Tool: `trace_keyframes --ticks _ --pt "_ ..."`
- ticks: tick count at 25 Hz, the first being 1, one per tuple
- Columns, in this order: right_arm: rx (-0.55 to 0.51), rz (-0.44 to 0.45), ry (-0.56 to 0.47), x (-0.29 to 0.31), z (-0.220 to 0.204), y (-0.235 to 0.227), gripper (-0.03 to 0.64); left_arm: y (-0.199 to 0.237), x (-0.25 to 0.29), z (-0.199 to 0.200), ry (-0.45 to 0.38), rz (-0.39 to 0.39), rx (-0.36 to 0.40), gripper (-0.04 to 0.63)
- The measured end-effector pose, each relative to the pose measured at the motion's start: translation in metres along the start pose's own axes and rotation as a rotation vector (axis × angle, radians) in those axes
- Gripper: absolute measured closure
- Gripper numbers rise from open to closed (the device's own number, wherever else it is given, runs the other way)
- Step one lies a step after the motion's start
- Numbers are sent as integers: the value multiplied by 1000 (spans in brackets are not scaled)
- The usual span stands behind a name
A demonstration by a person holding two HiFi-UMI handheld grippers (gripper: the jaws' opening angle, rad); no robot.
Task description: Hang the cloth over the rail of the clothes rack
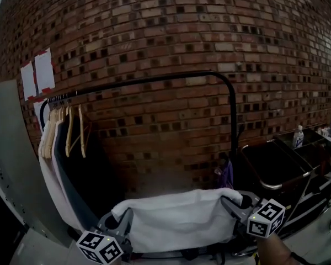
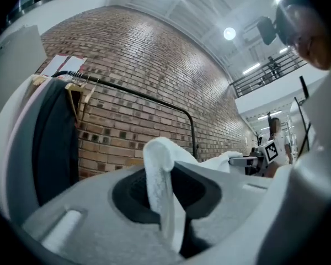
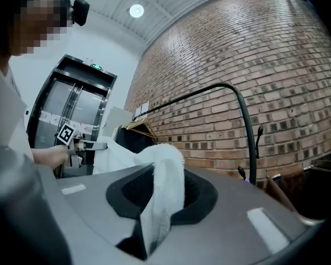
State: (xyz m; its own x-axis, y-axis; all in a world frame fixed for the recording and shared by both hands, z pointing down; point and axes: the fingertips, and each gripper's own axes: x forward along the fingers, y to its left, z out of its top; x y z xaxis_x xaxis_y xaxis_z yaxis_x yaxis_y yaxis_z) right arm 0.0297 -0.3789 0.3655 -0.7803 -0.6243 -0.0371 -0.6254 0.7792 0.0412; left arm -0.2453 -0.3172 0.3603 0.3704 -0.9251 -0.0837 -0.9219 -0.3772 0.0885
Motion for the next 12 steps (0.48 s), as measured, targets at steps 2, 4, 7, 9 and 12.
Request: trace_keyframes --ticks 2,4,7,9,12 --pt "0 3 -11 15 2 -22 551 8 23 5 -10 7 7 546" --pt "-8 7 -16 29 6 -39 551 13 43 9 -18 15 11 546" --pt "-37 4 -22 42 12 -61 552 18 66 11 -27 14 19 546" --pt "-63 -4 -32 48 20 -73 551 22 78 15 -31 9 25 546" --pt "-106 -21 -57 60 38 -85 551 30 92 28 -44 2 51 546"
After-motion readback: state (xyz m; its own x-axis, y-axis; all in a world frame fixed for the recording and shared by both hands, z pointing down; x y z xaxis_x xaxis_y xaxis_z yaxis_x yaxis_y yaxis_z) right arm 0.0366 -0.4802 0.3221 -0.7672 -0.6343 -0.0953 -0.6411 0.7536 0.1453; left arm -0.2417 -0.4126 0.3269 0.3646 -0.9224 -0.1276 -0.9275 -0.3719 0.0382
